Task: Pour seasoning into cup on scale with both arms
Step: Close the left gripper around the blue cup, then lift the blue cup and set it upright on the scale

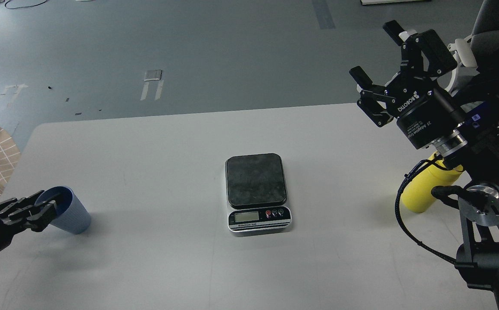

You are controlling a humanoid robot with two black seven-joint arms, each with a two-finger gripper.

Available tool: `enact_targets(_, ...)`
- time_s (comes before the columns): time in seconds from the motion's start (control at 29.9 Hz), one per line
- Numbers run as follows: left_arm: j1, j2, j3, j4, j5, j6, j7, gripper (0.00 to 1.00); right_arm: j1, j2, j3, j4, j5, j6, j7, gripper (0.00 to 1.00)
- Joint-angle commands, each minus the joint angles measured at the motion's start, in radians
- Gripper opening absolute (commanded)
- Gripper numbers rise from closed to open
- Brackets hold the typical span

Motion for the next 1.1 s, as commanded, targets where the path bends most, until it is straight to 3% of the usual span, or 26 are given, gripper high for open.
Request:
enact_targets(0.0,0.001,0.000,0.000,0.000,0.000,0.000,0.000,0.40,0.001,0.000,0.001,0.000,0.000,0.000,0.000,1.00)
enact_targets(0.07,0.000,0.000,0.002,0.000,0.008,-0.001,0.000,0.18,0.000,0.000,0.001,-0.001,-0.002,0.000,0.000,1.00)
enact_targets(0.13,0.000,0.000,0.000,0.000,0.029,-0.001,0.000,0.03,0.000,0.000,0.001,-0.001,0.000,0.000,0.000,1.00)
enact_targets(0.17,-0.002,0.000,0.000,0.000,0.035,-0.001,0.000,0.00,0.000,0.000,0.001,-0.001,0.000,0.000,0.000,1.00)
enact_targets(0.74,-0.011,0.012,0.028,-0.012,0.044,-0.009,0.000,0.00,-0.005,0.000,0.001,0.000,0.000,0.000,0.000,1.00)
enact_targets(0.87,-0.101,0.012,0.029,-0.018,0.051,-0.084,0.000,0.00,-0.008,0.000,-0.001,0.000,0.000,0.000,0.000,1.00)
enact_targets(1.04,-0.360,0.005,0.031,-0.141,0.162,-0.320,0.000,0.00,-0.014,0.000,0.001,0.002,0.000,0.000,0.000,1.00)
enact_targets(1.07,-0.361,0.004,0.031,-0.141,0.163,-0.320,0.000,0.00,-0.014,0.000,0.001,0.002,0.000,0.000,0.000,1.00)
